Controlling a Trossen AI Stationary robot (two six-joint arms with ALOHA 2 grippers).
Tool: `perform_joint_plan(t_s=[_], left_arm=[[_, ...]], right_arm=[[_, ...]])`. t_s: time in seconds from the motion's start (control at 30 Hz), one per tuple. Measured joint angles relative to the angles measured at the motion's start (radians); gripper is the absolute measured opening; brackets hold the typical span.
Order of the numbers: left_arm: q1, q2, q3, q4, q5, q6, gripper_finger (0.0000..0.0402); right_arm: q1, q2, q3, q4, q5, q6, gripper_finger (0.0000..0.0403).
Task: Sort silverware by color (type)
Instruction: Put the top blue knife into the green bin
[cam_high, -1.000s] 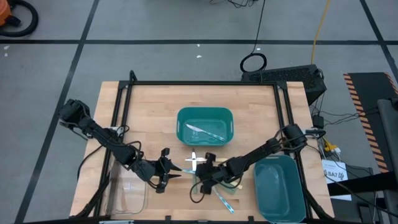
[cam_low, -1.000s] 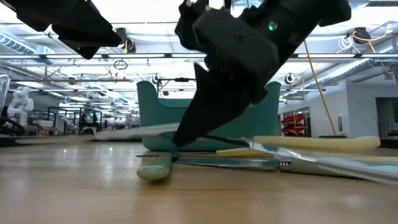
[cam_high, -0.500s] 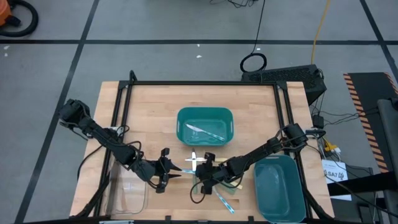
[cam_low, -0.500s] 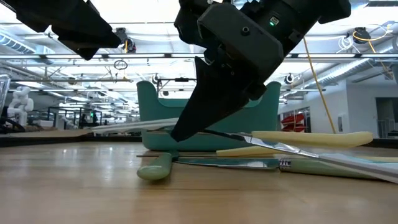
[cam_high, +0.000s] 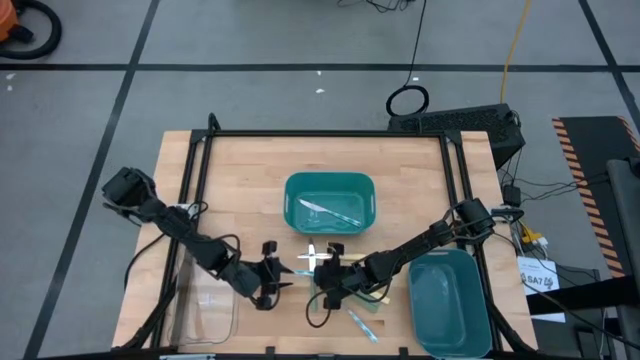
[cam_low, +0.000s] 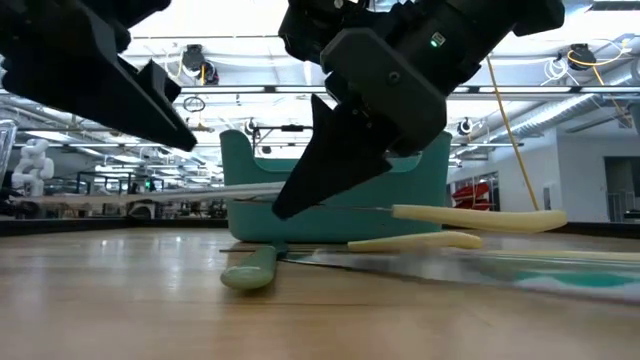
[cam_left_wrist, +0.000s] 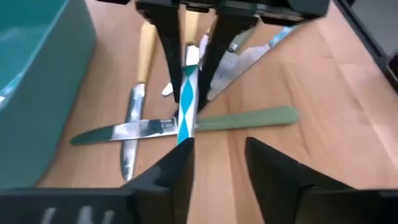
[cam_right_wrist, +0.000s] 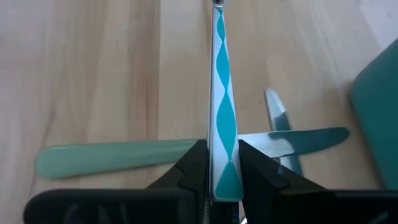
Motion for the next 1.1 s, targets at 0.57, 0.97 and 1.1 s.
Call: perform_joint_plan(t_s=[0.57, 0.97, 1.1], left_arm=[[0.044, 0.004, 0.0, -0.059, -0.028, -0.032, 0.0259], [0.056, 0.004, 0.0, -0.109, -0.025, -0.029, 0.0166], [0.056, 0.004, 0.0, -0.133, -0.02, -0.029, 0.0114]], right_arm=[[0.0, 0.0, 0.001, 0.075, 0.086, -0.143, 0.0063], [0.0, 0.0, 0.001, 0.083, 0.087, -0.143, 0.0063], [0.0, 0.0, 0.001, 0.082, 0.09, -0.143, 0.0063]])
